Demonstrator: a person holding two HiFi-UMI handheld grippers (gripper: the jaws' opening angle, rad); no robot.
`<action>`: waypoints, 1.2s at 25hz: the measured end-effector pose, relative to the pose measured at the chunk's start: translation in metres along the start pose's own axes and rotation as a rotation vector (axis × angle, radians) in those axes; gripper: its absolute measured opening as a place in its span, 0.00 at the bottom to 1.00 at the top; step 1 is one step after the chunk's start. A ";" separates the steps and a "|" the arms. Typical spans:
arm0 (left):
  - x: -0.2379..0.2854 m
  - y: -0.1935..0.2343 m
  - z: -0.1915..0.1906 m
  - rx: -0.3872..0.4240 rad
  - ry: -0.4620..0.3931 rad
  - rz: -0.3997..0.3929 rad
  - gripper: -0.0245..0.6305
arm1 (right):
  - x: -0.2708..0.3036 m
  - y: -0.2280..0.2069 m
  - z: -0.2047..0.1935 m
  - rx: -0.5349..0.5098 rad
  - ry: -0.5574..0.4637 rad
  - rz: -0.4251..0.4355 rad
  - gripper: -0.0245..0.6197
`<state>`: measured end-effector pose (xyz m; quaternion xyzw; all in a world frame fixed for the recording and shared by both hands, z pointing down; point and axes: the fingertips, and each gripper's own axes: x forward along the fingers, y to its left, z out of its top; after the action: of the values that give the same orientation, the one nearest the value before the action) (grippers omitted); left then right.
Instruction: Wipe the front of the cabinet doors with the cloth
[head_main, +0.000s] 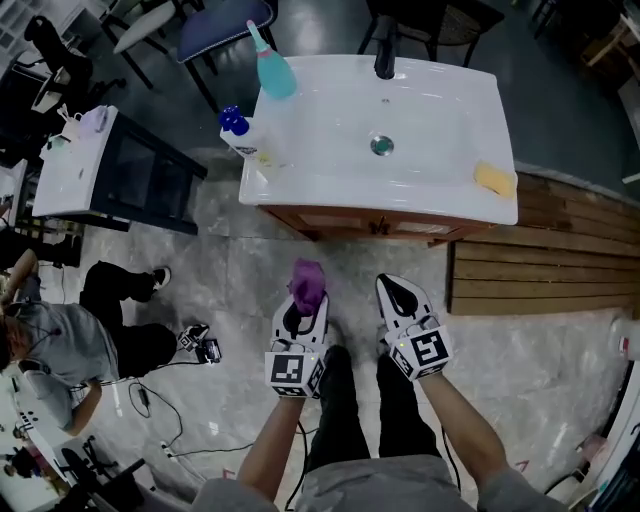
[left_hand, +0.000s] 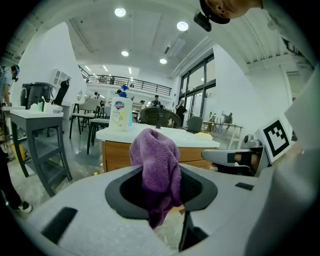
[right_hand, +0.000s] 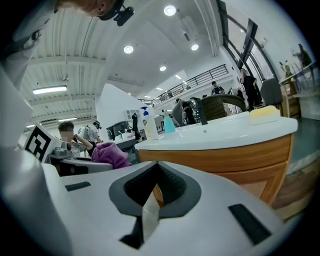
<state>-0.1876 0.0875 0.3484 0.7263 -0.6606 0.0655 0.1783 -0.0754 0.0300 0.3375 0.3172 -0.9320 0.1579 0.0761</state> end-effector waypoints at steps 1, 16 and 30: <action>0.003 0.008 -0.006 -0.002 0.004 -0.003 0.26 | 0.006 0.002 -0.006 -0.019 0.001 -0.005 0.05; 0.070 0.094 -0.061 0.061 -0.025 -0.068 0.26 | 0.064 -0.003 -0.063 -0.056 -0.012 -0.163 0.05; 0.109 0.138 -0.090 0.083 -0.033 -0.008 0.26 | 0.087 -0.016 -0.106 -0.017 -0.011 -0.149 0.05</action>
<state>-0.2980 0.0076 0.4914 0.7368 -0.6572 0.0801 0.1372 -0.1296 0.0053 0.4623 0.3860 -0.9074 0.1423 0.0854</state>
